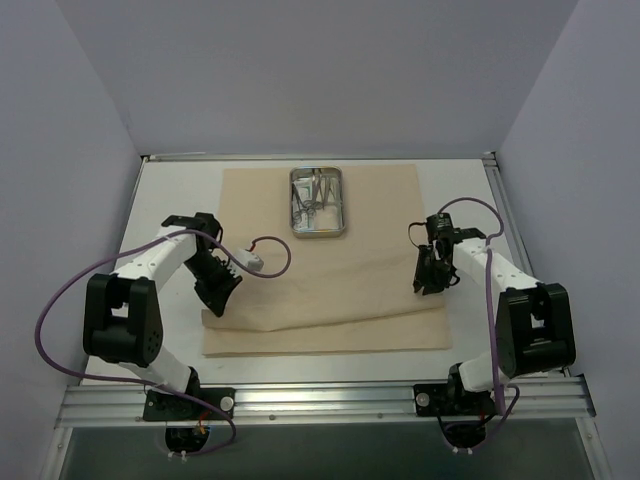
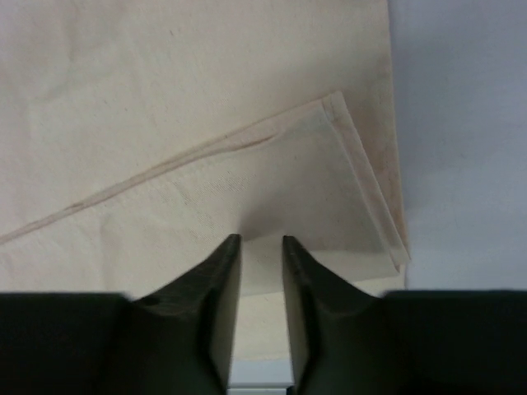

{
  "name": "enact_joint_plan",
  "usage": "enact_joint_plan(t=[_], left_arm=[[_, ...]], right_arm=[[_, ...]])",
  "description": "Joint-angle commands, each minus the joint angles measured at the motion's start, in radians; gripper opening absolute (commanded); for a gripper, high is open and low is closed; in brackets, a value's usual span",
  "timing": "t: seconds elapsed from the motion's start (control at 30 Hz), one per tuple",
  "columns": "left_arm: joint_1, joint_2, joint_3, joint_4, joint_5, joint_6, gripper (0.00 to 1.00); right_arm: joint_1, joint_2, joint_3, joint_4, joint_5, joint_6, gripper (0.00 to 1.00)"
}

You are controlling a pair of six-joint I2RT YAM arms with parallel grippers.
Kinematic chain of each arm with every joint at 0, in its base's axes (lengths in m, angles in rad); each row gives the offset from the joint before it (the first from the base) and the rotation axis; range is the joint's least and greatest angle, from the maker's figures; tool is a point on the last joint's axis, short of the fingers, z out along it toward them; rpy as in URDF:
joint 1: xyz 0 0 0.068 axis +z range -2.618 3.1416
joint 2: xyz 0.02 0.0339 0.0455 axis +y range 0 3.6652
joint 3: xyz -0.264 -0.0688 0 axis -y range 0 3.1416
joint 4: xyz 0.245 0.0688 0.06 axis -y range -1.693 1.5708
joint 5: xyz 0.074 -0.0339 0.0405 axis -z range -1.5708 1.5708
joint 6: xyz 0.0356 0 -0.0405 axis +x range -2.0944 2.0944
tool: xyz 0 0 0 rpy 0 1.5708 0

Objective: Open and lay out the surgical kit
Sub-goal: Smooth out the surgical kit at the center of the board.

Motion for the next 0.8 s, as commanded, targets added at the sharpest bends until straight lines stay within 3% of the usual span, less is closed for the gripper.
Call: enact_joint_plan(t=[0.0, 0.17, 0.3, 0.4, 0.5, 0.53, 0.63, 0.77], left_arm=[[0.000, -0.058, -0.007, -0.117, 0.071, 0.153, 0.02], [-0.003, -0.081, -0.002, -0.253, 0.145, 0.333, 0.03], [-0.013, -0.076, 0.019, -0.286, 0.132, 0.364, 0.14], [-0.030, -0.081, 0.015, -0.301, 0.134, 0.384, 0.22], [-0.044, -0.085, -0.007, -0.298, 0.126, 0.377, 0.15], [-0.050, -0.090, -0.011, -0.297, 0.122, 0.376, 0.13], [-0.050, -0.102, -0.023, -0.295, 0.108, 0.374, 0.10], [-0.050, -0.124, -0.024, -0.309, 0.105, 0.376, 0.10]], right_arm=[[-0.004, 0.026, 0.033, -0.151, -0.035, -0.042, 0.18], [0.023, -0.040, 0.137, -0.141, -0.082, -0.035, 0.17], [0.225, -0.003, 0.251, -0.007, -0.133, -0.065, 0.23], [0.391, 0.067, 0.276, 0.202, -0.185, -0.079, 0.24], [0.510, 0.132, 0.283, 0.355, -0.202, -0.087, 0.25], [0.568, 0.144, 0.279, 0.478, -0.213, -0.085, 0.25], [0.632, 0.226, 0.282, 0.672, -0.249, -0.056, 0.23], [0.659, 0.374, 0.367, 0.745, -0.269, -0.053, 0.06]])
